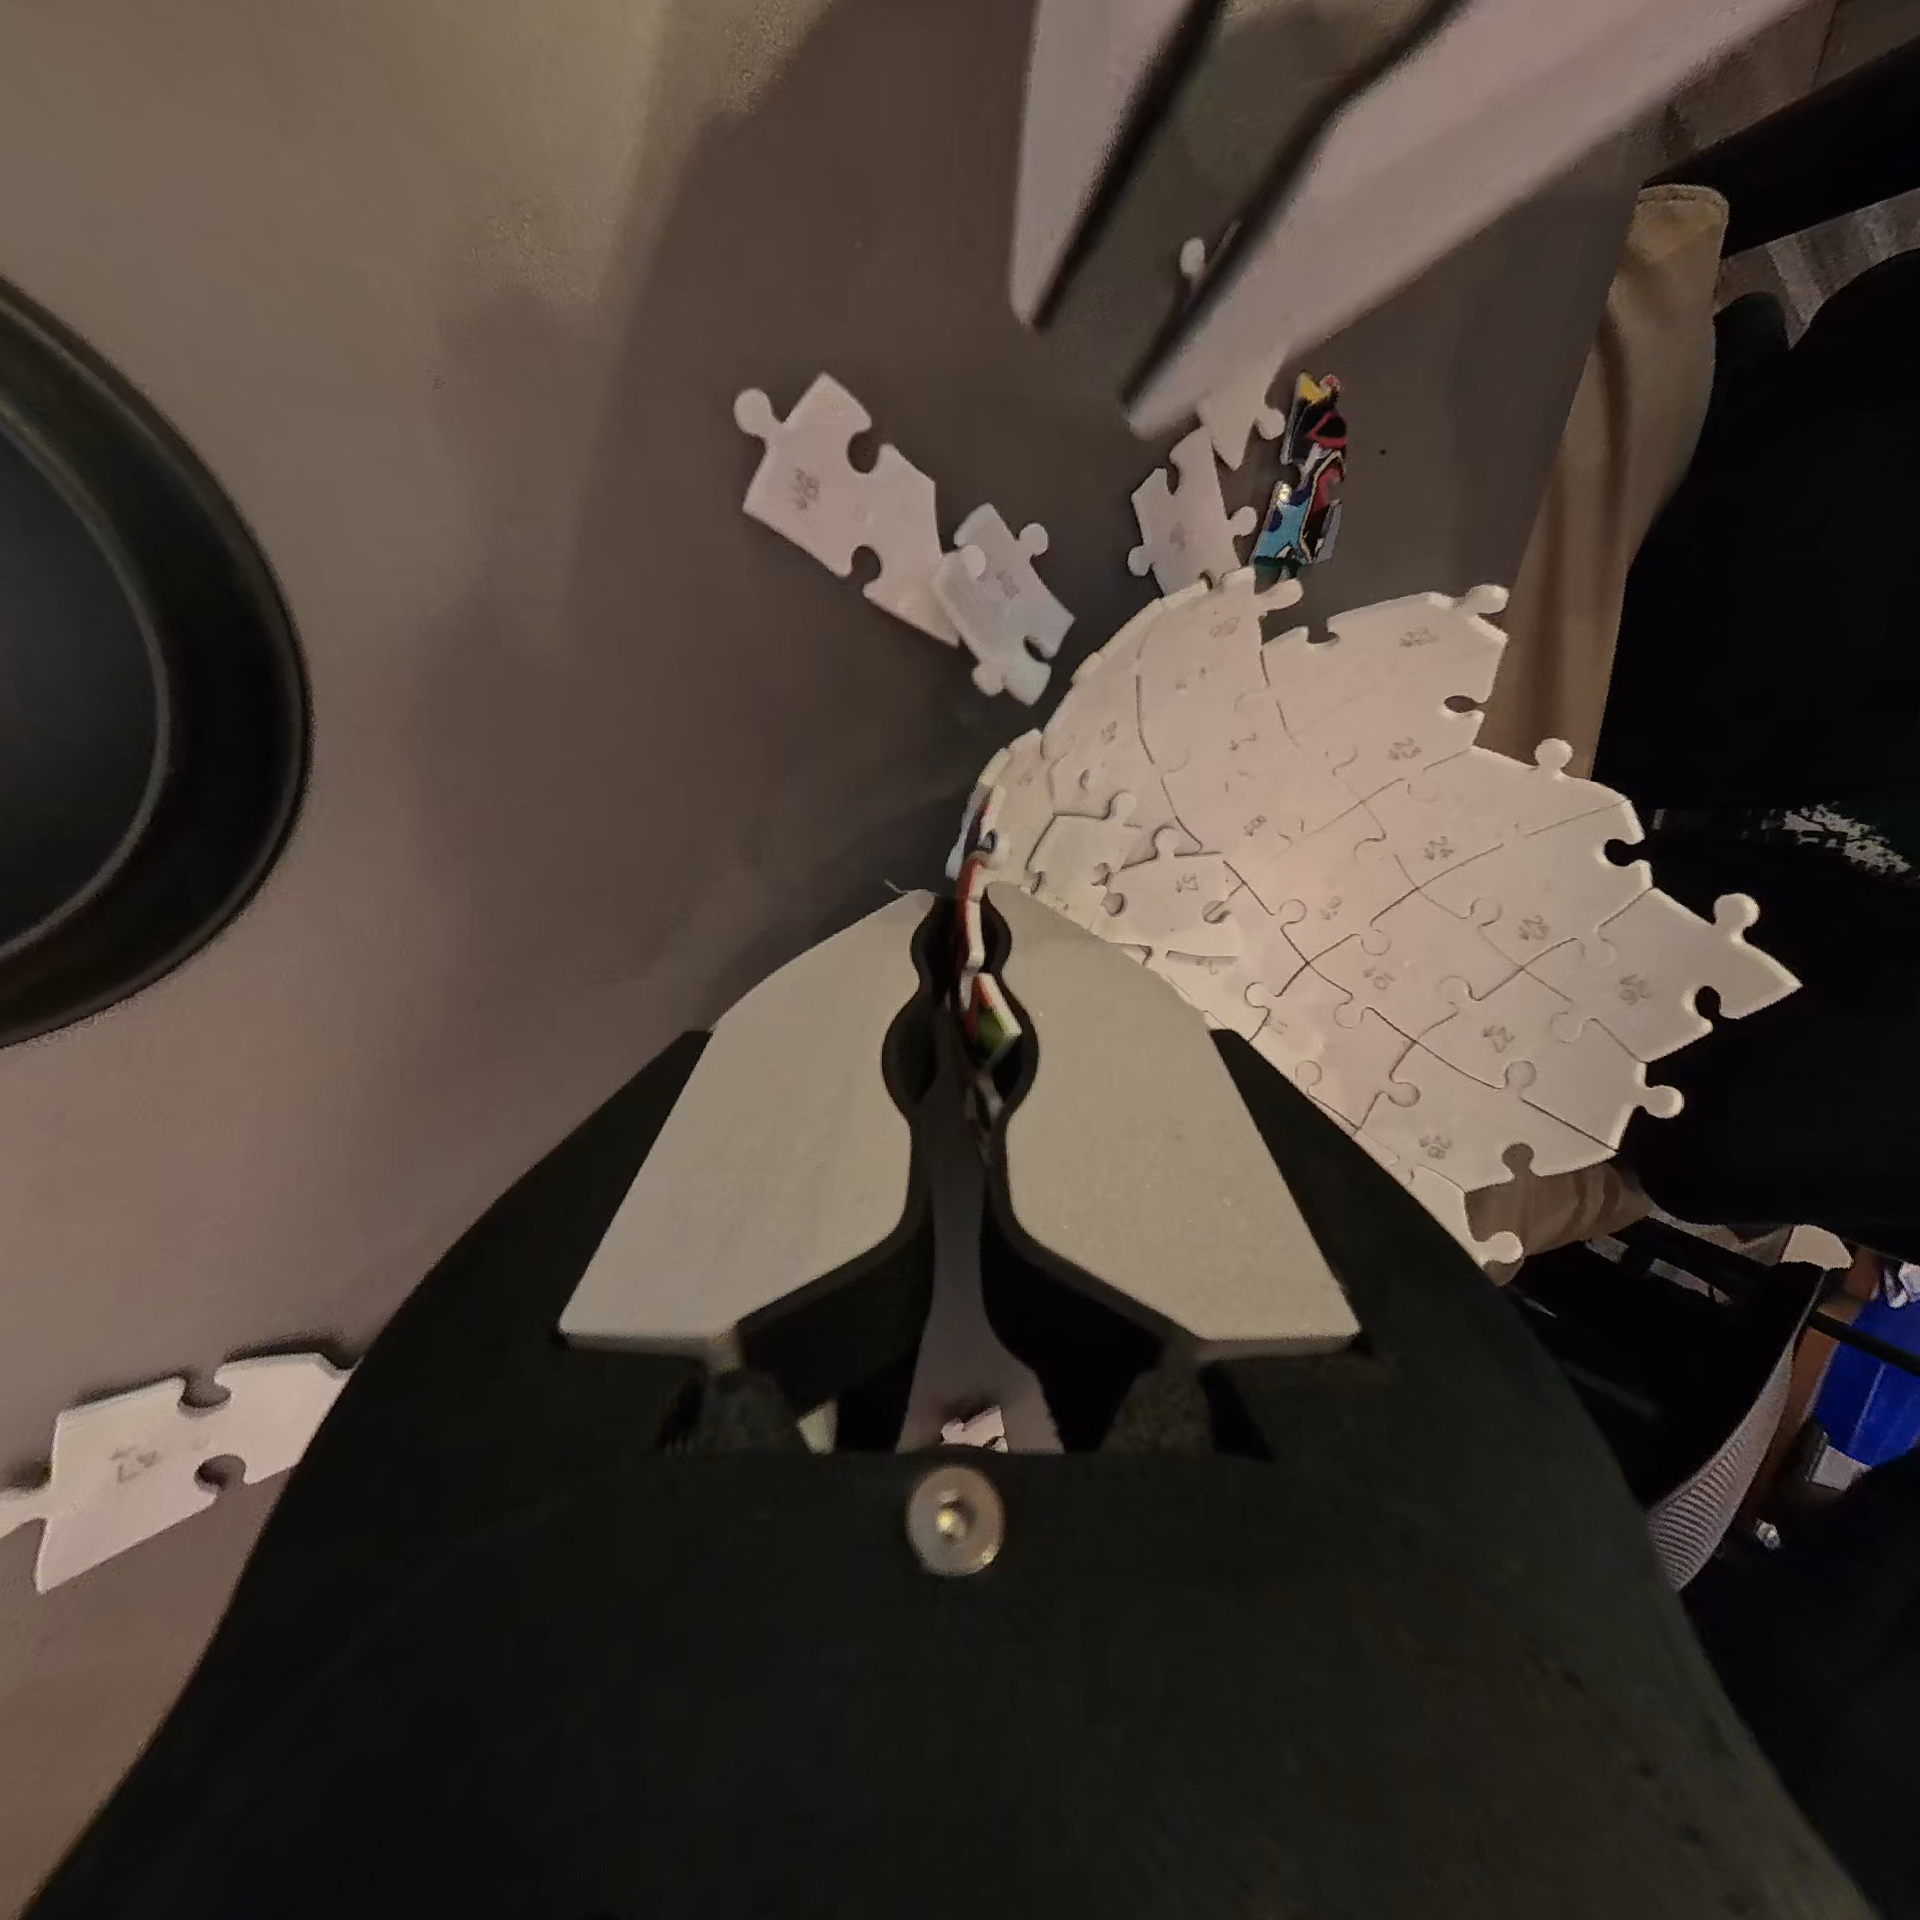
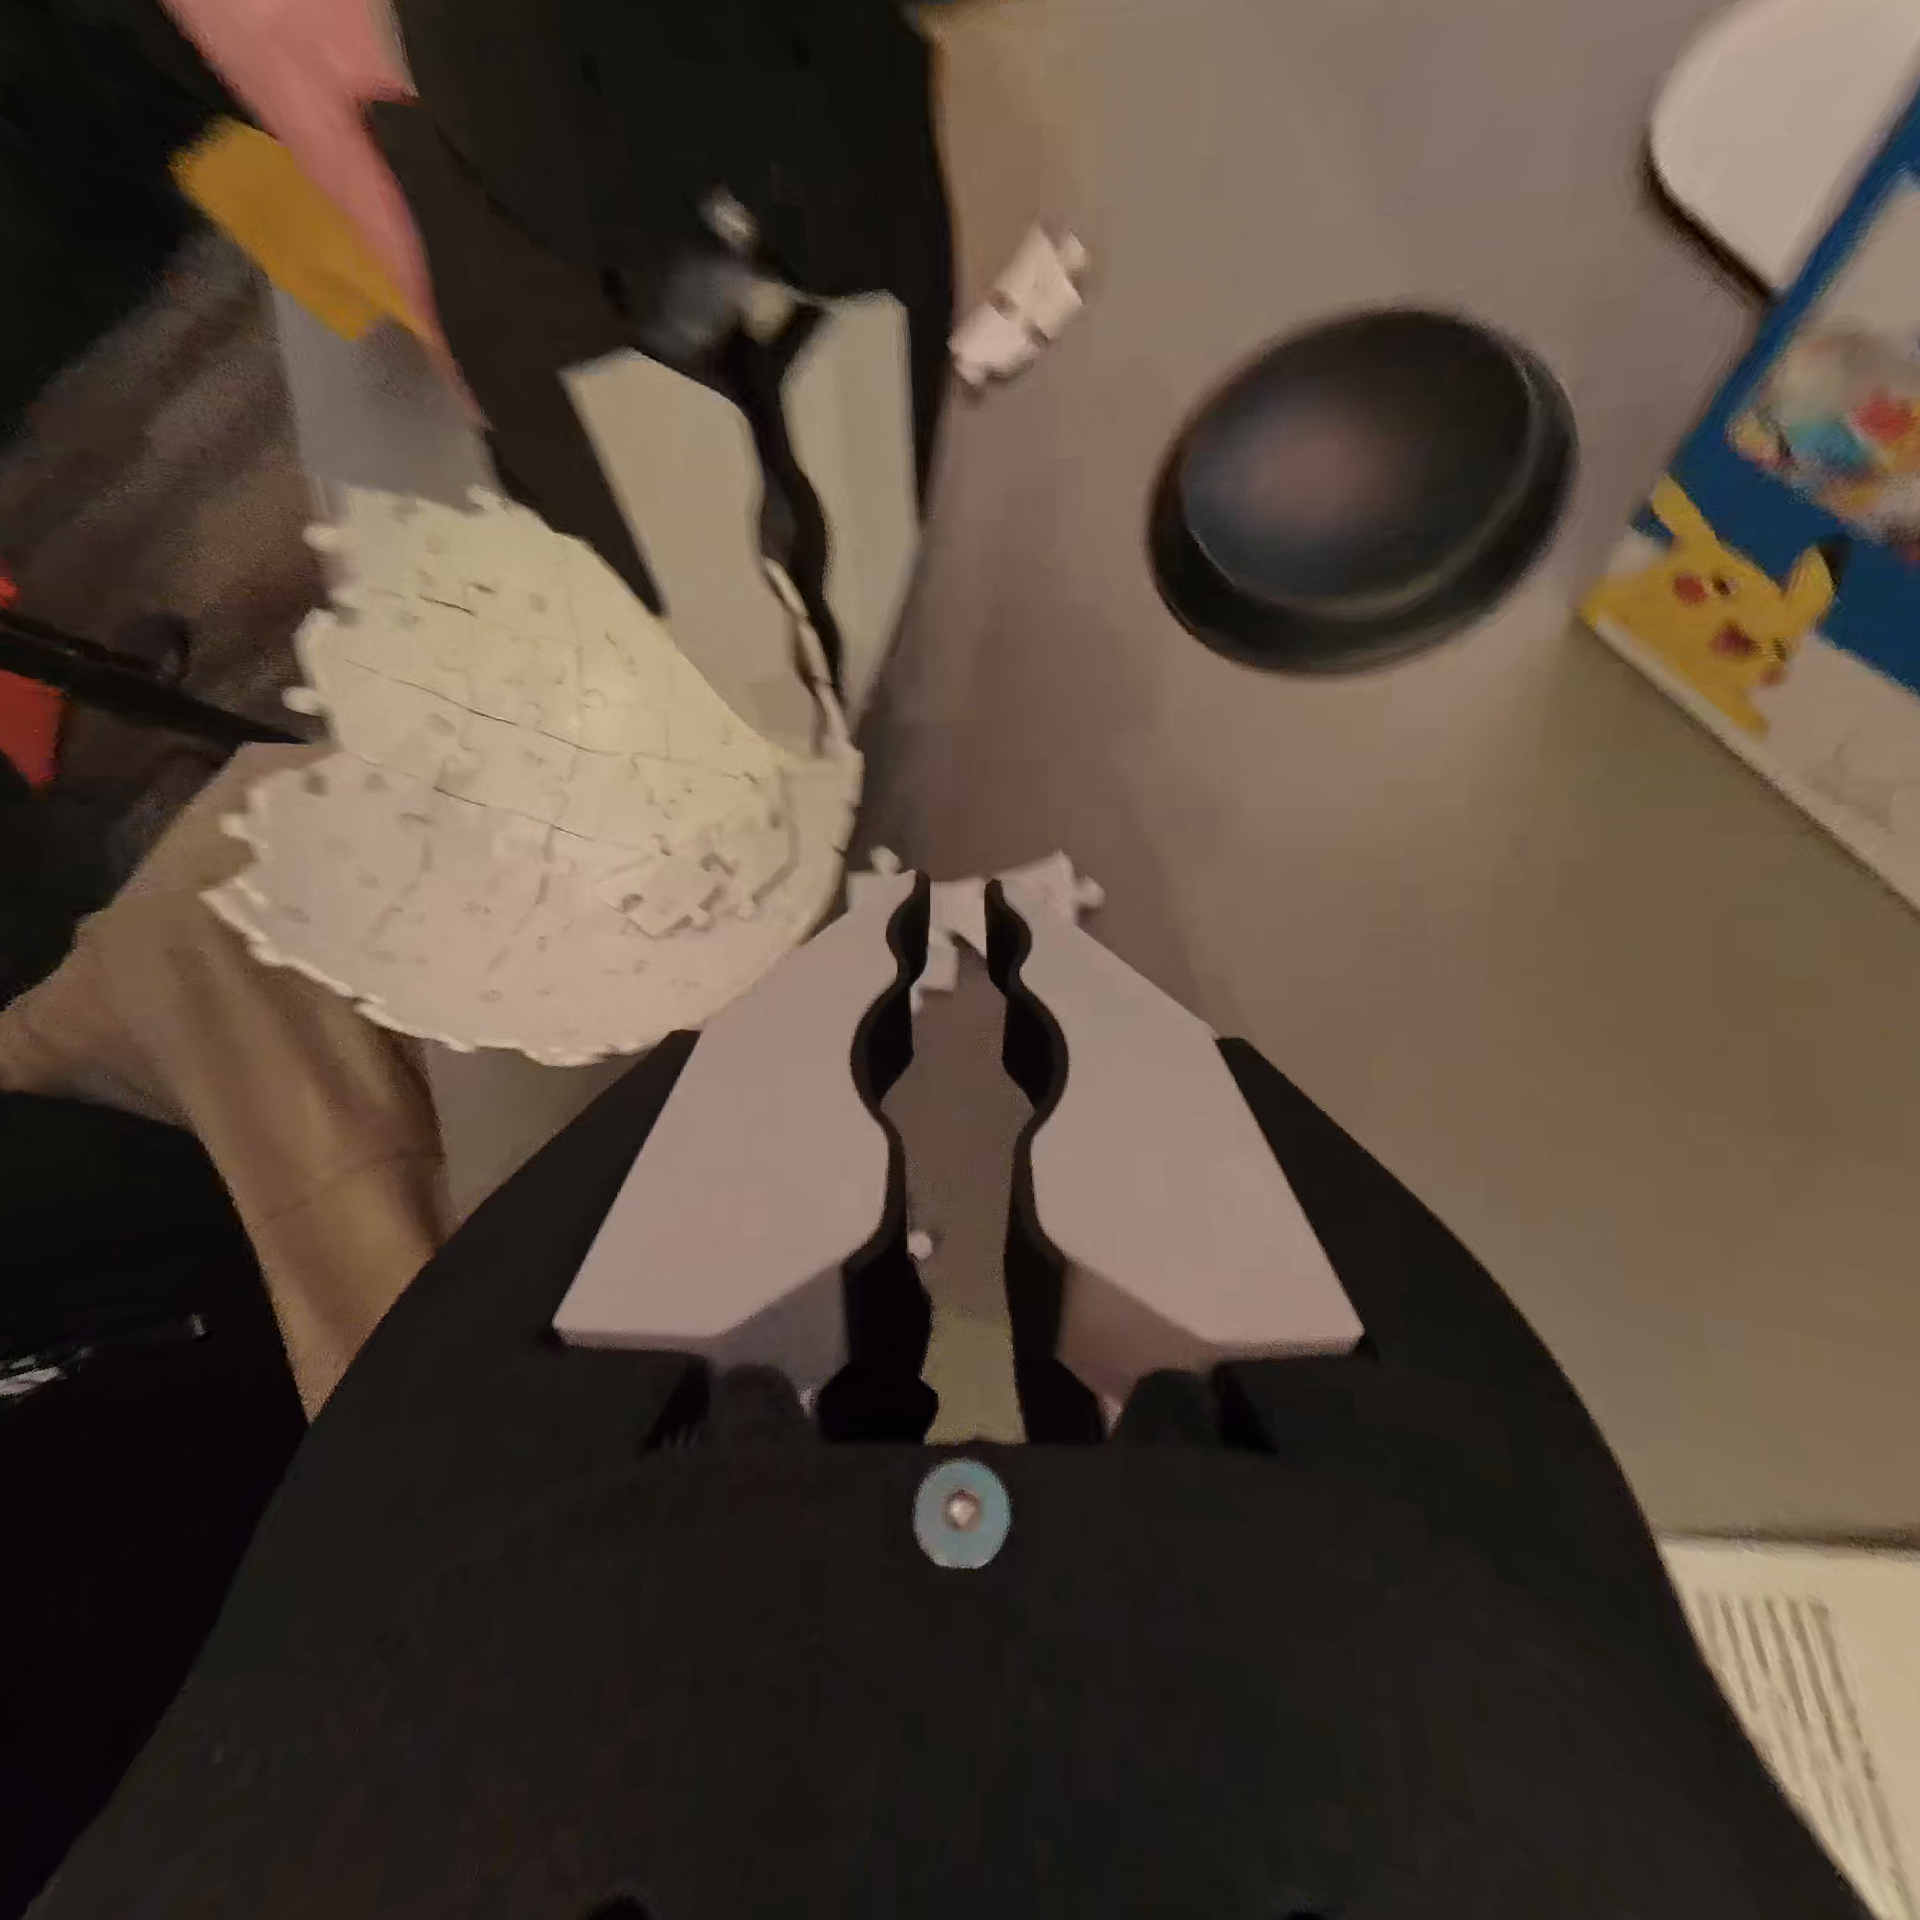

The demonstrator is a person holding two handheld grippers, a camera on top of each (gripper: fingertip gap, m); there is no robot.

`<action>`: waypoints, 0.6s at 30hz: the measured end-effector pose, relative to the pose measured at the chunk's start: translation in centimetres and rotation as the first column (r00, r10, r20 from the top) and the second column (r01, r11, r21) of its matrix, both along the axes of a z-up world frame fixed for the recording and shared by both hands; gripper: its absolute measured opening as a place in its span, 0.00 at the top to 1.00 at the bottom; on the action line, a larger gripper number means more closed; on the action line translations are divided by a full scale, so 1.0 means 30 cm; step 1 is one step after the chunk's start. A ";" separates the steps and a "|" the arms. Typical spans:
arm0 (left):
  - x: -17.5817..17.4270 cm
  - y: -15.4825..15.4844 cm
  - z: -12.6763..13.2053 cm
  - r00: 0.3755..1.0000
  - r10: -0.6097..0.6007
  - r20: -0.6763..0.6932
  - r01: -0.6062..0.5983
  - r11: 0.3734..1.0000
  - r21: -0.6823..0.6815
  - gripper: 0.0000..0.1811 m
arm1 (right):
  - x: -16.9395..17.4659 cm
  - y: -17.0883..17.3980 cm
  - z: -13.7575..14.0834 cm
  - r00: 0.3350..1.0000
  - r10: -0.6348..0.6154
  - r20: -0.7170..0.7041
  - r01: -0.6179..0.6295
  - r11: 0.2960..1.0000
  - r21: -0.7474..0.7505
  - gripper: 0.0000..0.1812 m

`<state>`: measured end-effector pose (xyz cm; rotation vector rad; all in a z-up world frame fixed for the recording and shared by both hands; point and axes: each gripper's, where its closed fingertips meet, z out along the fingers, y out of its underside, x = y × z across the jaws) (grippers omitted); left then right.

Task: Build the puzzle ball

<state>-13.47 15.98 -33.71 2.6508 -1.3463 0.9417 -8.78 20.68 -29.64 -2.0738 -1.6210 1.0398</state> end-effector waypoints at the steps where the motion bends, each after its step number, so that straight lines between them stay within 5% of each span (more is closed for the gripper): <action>1: -0.001 0.000 0.000 1.000 0.000 0.001 0.000 1.000 0.000 0.98 | -0.020 -0.016 0.012 1.000 0.019 -0.017 -0.019 1.000 -0.008 0.95; 9: 0.001 0.000 0.002 1.000 -0.003 0.001 0.003 1.000 0.002 0.98 | -0.131 -0.147 -0.104 0.990 0.138 0.001 -0.134 0.965 -0.224 0.93; 18: 0.000 -0.001 -0.001 1.000 -0.008 0.004 0.008 1.000 -0.024 0.98 | -0.147 -0.136 -0.112 0.988 0.143 -0.049 -0.150 0.967 -0.208 1.00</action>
